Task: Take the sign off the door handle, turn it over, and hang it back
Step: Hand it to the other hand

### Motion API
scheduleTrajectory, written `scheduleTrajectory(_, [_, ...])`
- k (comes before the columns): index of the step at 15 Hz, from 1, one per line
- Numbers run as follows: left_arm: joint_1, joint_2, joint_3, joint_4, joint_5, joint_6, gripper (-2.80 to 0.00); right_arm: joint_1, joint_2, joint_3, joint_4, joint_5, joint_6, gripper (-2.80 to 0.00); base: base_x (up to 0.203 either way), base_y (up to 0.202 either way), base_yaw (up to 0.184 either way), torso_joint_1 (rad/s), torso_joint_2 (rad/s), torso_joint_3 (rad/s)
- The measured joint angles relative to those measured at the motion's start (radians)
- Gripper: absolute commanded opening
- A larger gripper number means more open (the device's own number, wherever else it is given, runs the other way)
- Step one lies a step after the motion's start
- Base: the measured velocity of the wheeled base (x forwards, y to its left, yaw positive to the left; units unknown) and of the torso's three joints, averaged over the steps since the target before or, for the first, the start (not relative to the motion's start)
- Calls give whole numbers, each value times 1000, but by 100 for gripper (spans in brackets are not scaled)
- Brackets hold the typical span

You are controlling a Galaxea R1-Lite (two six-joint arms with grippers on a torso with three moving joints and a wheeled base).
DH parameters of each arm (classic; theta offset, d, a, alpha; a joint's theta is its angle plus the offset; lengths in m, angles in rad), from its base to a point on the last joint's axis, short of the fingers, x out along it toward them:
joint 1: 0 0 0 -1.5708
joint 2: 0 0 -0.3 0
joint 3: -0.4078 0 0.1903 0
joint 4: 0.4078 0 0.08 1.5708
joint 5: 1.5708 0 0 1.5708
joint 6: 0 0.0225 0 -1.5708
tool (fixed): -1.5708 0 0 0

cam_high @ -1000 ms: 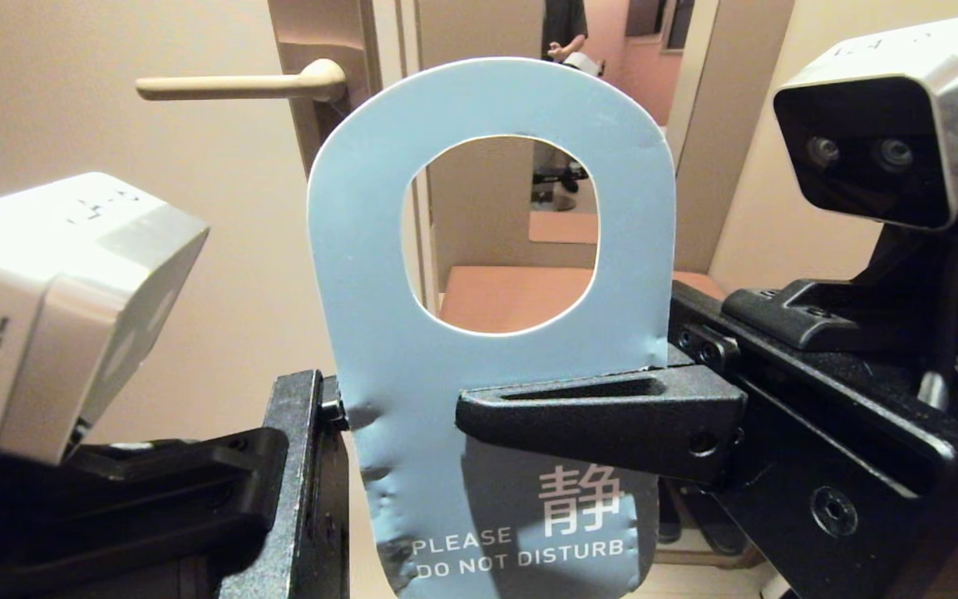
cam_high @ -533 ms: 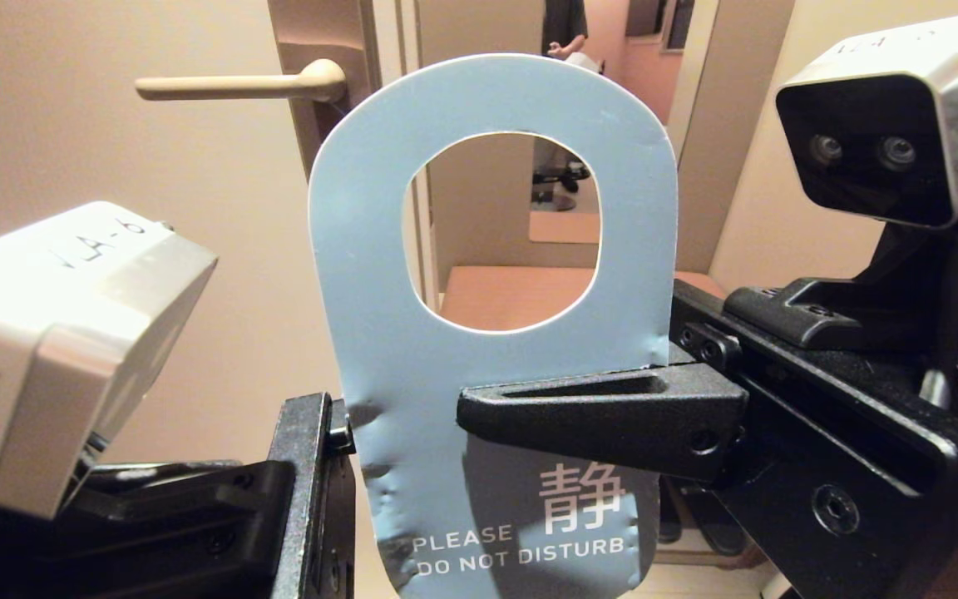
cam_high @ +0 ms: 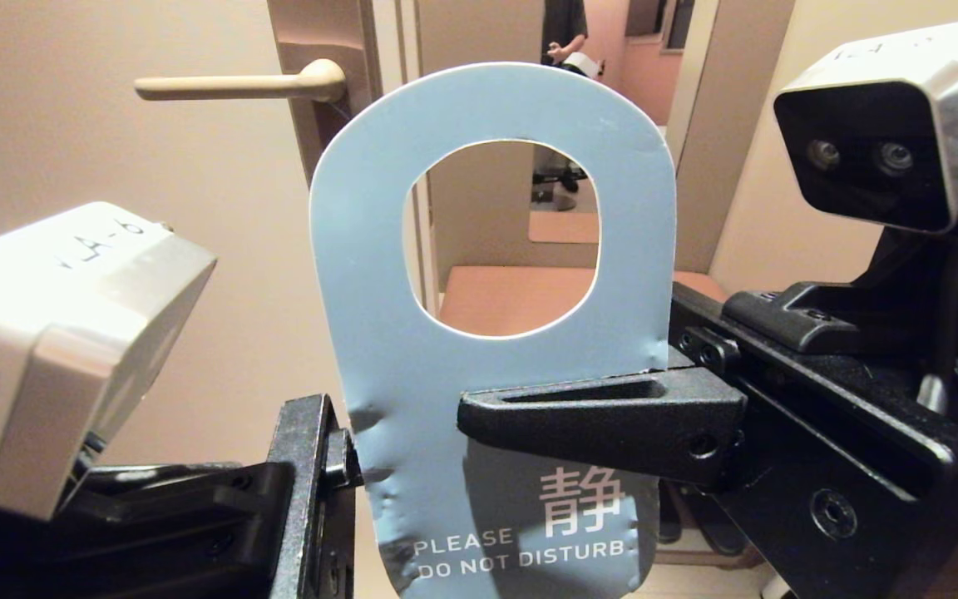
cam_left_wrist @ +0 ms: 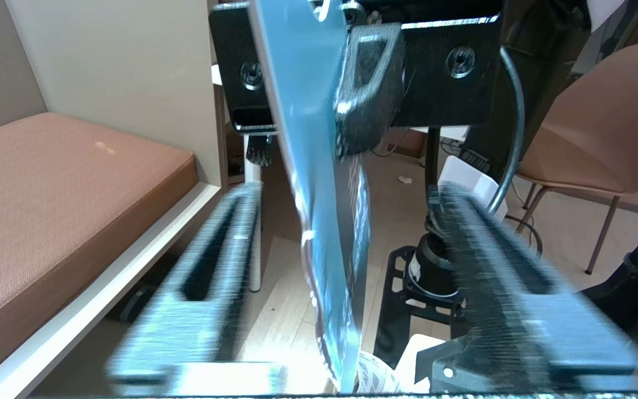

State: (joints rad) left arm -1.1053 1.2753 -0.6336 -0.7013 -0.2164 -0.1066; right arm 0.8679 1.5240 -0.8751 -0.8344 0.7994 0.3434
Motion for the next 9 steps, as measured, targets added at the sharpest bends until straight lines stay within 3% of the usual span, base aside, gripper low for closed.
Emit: scheduleTrajectory(9, [-21, -10, -4, 3, 1, -20, -280, 1, 0, 4, 0, 4, -3, -280, 0, 0, 0, 0, 0, 0])
